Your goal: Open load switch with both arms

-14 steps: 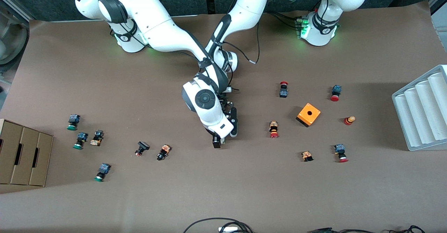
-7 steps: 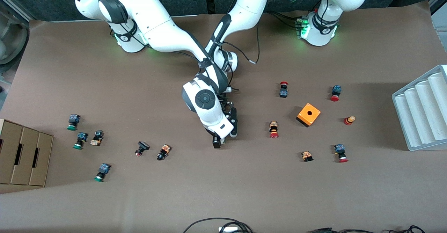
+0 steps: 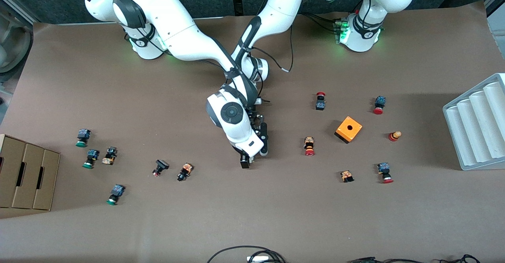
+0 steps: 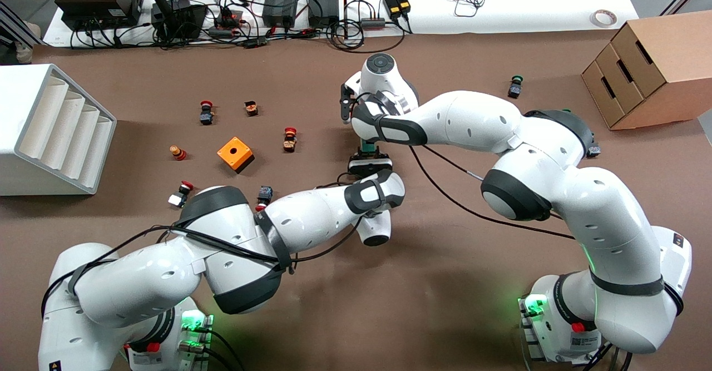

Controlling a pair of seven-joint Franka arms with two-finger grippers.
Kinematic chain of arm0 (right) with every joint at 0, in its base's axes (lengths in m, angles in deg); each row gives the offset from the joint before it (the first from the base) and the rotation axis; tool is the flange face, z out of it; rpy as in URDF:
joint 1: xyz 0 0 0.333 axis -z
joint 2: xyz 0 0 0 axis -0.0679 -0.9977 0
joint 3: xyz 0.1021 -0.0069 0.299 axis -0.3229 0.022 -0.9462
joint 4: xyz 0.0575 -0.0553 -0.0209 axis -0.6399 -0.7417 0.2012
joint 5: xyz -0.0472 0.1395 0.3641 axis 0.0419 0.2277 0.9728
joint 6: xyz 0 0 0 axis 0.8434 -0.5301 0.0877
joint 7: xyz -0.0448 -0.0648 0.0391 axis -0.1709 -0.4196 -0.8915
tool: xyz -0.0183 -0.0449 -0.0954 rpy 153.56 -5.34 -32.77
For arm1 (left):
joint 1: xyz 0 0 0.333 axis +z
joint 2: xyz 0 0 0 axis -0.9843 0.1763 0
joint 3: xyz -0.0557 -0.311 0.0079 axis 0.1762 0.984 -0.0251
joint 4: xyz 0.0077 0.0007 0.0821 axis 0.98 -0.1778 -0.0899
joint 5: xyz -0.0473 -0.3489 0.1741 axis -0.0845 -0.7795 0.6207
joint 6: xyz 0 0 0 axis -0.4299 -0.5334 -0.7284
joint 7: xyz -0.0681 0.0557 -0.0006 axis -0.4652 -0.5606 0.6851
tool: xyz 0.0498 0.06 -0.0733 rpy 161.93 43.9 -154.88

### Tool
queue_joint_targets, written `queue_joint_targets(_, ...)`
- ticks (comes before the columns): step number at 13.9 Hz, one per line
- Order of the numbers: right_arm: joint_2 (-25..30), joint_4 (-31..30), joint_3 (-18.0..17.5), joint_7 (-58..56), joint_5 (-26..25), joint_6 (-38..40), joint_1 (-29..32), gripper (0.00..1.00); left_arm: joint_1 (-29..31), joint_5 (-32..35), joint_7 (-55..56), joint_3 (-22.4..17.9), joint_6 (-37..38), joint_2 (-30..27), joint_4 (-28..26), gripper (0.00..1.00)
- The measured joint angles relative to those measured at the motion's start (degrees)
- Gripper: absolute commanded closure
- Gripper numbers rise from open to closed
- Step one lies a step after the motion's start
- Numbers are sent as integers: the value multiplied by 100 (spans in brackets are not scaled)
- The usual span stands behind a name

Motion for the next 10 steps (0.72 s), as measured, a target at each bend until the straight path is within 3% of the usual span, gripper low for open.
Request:
queue_joint_targets(6,17,0,-1,6,1,18,0,0,1,4,0,-4,0,6,4,31)
queue_joint_targets(10,75,9,-1,7,1,147,0,0,1,7,0,-6,0,10,5,21)
